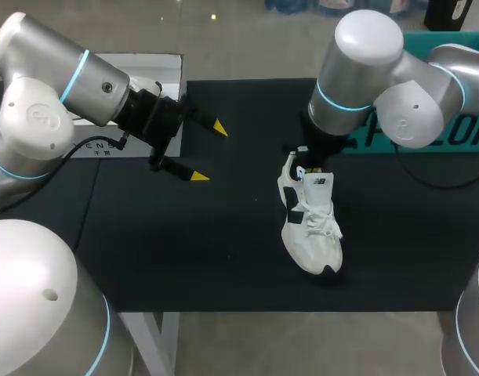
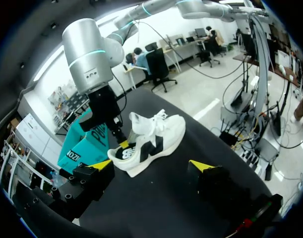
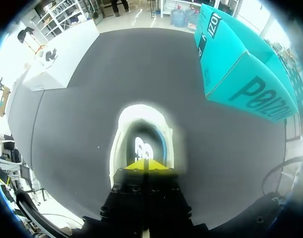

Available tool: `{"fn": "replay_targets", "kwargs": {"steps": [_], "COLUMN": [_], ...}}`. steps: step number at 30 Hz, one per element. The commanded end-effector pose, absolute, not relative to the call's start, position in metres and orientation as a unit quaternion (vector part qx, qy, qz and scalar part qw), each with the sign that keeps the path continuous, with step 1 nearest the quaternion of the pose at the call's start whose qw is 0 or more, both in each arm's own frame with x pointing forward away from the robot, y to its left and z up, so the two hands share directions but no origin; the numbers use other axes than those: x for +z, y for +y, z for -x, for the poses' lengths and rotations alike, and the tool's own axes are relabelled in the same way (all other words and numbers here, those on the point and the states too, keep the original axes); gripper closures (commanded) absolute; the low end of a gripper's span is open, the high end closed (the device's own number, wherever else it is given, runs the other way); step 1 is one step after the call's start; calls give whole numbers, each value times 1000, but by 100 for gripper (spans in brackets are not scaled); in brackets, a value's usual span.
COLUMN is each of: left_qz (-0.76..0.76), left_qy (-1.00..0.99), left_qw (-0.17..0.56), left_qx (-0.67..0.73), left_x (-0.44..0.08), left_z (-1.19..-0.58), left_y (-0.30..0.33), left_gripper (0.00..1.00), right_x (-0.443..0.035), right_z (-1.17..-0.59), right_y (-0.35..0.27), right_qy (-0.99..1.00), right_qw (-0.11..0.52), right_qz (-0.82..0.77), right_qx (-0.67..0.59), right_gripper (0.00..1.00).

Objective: Take the shoe out of the shoebox, open the shoe tongue, remove and reinsert the insole, then place the shoe into the shoebox

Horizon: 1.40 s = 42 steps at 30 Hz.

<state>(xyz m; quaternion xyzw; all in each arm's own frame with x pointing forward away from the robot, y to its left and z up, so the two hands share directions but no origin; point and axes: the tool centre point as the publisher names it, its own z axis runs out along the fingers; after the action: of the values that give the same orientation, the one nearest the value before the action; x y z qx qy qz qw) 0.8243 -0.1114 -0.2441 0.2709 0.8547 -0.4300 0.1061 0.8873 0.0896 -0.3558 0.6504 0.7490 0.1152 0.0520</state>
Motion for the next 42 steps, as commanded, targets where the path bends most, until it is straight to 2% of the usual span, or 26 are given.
{"fn": "replay_targets", "kwargs": {"steps": [1,14,20,30,42], "left_qz": [-271,-271,-271,-271,-271], "left_qy": [855,855,855,855,855], "left_qw": [105,105,105,105,105], "left_qx": [-429,-429,-429,-429,-429], "left_x": [-244,-244,-244,-244,-244], "left_z": [-825,-825,-825,-825,-825], "left_y": [-111,-111,-111,-111,-111], "left_gripper": [0,0,0,0,0], "right_x": [-366,-403,-398,-353,-374], "right_z": [-894,-896,-895,-895,-902], "right_y": [90,103,103,83,83], "right_qy": [745,754,753,748,759], "right_qw": [57,35,29,71,71], "right_qz": [-654,-647,-648,-649,-640], "right_qx": [116,105,107,118,98], "right_gripper": [100,100,100,100,100]}}
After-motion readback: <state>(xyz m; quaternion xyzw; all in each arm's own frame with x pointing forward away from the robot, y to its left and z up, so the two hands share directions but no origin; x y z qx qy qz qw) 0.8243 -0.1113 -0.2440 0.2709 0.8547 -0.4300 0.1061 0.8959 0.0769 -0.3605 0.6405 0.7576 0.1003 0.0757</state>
